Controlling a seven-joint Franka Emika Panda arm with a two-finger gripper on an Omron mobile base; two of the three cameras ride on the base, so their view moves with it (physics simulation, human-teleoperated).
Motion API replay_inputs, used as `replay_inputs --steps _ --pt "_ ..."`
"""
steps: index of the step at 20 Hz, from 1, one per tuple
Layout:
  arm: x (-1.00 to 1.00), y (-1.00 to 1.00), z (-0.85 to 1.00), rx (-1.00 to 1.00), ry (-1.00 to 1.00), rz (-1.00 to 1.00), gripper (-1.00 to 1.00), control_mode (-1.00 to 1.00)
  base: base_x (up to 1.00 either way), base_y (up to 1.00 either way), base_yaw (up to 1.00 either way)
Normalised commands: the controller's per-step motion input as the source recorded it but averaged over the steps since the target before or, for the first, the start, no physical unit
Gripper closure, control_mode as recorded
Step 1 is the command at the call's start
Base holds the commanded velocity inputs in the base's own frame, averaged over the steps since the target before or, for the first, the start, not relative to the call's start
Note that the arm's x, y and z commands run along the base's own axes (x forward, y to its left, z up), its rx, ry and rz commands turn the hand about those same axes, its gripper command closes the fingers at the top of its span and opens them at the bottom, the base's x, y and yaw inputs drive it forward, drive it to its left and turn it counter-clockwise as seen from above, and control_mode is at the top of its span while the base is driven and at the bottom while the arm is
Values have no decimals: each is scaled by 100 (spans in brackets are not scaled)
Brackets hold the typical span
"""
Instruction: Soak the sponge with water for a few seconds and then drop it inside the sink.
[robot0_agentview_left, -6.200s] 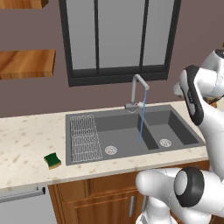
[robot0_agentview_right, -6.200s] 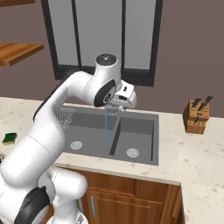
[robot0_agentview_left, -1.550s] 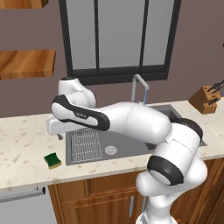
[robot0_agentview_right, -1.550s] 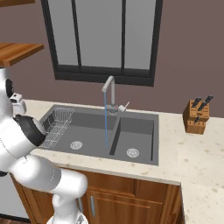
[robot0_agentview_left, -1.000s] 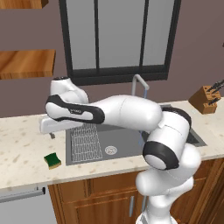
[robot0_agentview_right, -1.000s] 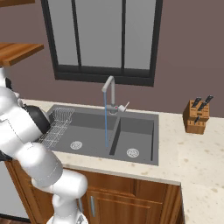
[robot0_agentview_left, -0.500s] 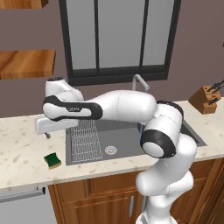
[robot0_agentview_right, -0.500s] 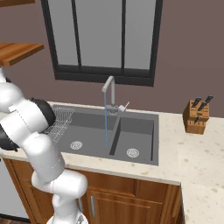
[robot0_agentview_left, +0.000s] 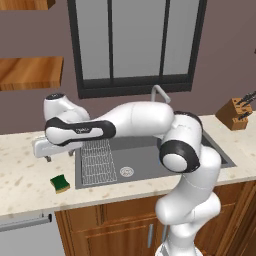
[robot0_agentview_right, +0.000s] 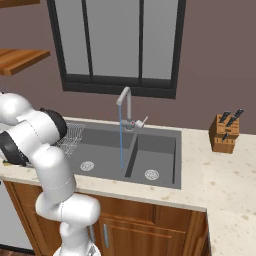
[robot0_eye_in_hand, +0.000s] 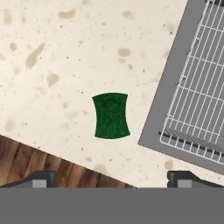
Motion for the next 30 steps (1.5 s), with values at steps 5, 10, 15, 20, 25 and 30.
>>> replay_inputs --steps 5,10,15,20,25,30 --pt "0 10 -7 0 -9 0 -100 -100 0 0 0" --pt "0 1 -5 0 -10 0 -100 -100 0 0 0" --pt "0 0 -11 0 -5 0 -100 -100 0 0 0" --pt "0 0 -20 0 0 0 -100 -100 0 0 0" --pt "0 0 -7 0 0 0 -100 -100 0 0 0" --pt "0 0 -25 0 0 0 -100 -100 0 0 0"
